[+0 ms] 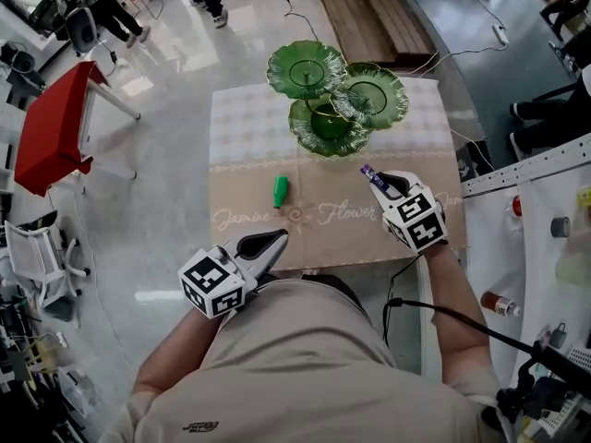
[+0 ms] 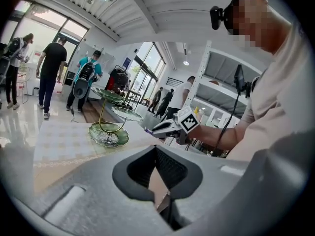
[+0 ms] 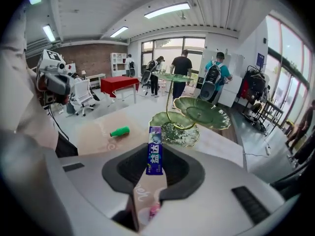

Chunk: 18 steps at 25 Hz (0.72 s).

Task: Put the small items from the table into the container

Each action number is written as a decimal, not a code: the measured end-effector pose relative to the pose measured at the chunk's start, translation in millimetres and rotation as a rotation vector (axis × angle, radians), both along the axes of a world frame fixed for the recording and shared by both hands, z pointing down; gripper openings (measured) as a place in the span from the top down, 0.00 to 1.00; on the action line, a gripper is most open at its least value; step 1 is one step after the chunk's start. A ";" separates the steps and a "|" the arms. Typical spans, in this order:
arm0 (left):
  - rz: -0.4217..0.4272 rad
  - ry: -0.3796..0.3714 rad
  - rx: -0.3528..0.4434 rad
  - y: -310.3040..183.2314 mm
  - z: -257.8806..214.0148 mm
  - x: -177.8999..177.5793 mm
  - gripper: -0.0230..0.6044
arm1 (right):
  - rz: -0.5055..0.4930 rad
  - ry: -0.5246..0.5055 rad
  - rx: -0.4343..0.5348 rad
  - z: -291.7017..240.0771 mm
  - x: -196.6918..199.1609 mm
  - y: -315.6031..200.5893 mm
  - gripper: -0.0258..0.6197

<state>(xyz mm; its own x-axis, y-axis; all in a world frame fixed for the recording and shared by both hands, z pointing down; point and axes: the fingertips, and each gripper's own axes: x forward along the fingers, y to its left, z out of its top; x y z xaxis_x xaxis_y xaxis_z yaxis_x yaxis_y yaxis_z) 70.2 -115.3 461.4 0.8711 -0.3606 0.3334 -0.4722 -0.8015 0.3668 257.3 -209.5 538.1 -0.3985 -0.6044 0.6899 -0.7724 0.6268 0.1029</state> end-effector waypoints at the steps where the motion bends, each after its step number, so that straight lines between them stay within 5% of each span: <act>1: 0.001 0.001 0.001 -0.1 -0.3 1.3 0.95 | 0.000 0.000 0.013 -10.4 2.2 -5.4 0.82; 10: -0.031 0.014 0.000 -2.4 -4.3 -7.6 0.95 | -0.043 0.014 0.103 -82.6 -2.0 -66.4 0.82; 18: -0.115 0.019 -0.007 -6.5 -4.1 -35.4 0.95 | -0.011 0.069 0.098 -73.8 10.8 -133.4 0.82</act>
<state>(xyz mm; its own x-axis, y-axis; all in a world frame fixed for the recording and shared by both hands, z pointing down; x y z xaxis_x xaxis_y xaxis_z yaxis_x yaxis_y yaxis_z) 34.8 -121.8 457.3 0.8302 -0.4563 0.3202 -0.5539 -0.7401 0.3814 268.2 -342.9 464.3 -0.3588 -0.6660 0.6540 -0.7547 0.6193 0.2166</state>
